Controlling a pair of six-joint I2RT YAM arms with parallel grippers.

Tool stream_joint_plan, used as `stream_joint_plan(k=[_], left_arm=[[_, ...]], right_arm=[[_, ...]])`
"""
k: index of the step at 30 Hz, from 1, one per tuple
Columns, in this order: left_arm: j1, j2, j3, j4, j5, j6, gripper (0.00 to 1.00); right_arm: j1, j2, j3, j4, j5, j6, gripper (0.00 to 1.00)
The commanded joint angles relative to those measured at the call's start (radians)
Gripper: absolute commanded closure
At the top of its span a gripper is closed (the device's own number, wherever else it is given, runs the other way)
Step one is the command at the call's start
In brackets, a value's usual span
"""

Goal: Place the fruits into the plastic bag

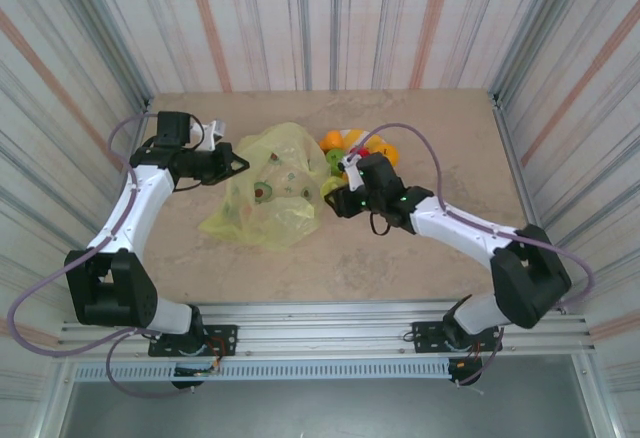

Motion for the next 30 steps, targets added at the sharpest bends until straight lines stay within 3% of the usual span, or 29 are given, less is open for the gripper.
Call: stream_joint_plan(k=[1, 14, 21, 30], left_arm=[[0.001, -0.032, -0.013, 0.02, 0.032, -0.018, 1.0], [-0.056, -0.04, -0.001, 0.006, 0.044, 0.009, 1.0], [-0.102, -0.055, -0.004, -0.016, 0.06, 0.022, 1.0], [-0.093, -0.045, -0.003, -0.019, 0.068, 0.02, 1.0]], right_arm=[[0.026, 0.072, 0.052, 0.098, -0.037, 0.051, 0.44], [0.099, 0.254, 0.159, 0.243, -0.064, 0.157, 0.48], [0.159, 0.223, 0.089, 0.311, -0.002, 0.159, 0.48], [0.195, 0.395, 0.172, 0.449, 0.112, 0.186, 0.49]])
